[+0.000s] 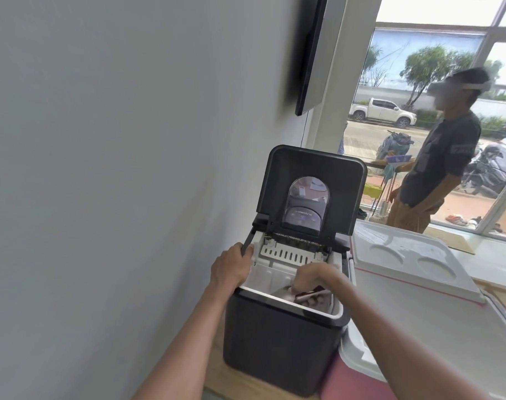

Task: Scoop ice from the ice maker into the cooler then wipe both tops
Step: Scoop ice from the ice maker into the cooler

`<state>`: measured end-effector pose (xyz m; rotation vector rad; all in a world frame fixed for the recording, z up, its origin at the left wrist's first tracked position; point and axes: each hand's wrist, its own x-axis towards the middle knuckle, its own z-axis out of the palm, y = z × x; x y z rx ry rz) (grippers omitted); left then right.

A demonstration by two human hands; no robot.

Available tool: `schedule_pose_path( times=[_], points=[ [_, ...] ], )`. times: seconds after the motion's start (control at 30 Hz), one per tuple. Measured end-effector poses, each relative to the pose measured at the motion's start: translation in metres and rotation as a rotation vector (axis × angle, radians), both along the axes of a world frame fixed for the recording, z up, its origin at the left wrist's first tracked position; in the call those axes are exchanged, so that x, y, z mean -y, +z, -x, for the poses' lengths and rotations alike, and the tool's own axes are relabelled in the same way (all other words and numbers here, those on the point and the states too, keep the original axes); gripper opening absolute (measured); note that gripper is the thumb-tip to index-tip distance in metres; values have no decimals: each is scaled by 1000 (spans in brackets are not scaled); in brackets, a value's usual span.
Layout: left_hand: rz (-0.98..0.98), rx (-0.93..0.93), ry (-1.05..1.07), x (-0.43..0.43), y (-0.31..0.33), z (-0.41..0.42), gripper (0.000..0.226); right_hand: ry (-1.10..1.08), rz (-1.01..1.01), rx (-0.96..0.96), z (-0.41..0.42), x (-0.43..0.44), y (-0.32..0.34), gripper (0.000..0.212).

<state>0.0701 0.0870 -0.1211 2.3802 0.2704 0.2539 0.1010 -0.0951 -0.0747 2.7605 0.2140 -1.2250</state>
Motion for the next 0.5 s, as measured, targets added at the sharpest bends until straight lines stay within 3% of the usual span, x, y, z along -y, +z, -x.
schedule_pose_path(
  times=[0.27,0.5],
  points=[
    [-5,1,6,-2,0,0,42,-20,-280,134,2,-6,-16,22],
    [-15,-13,14,0,3,2,42,100,-349,351,15,1,-26,24]
  ],
)
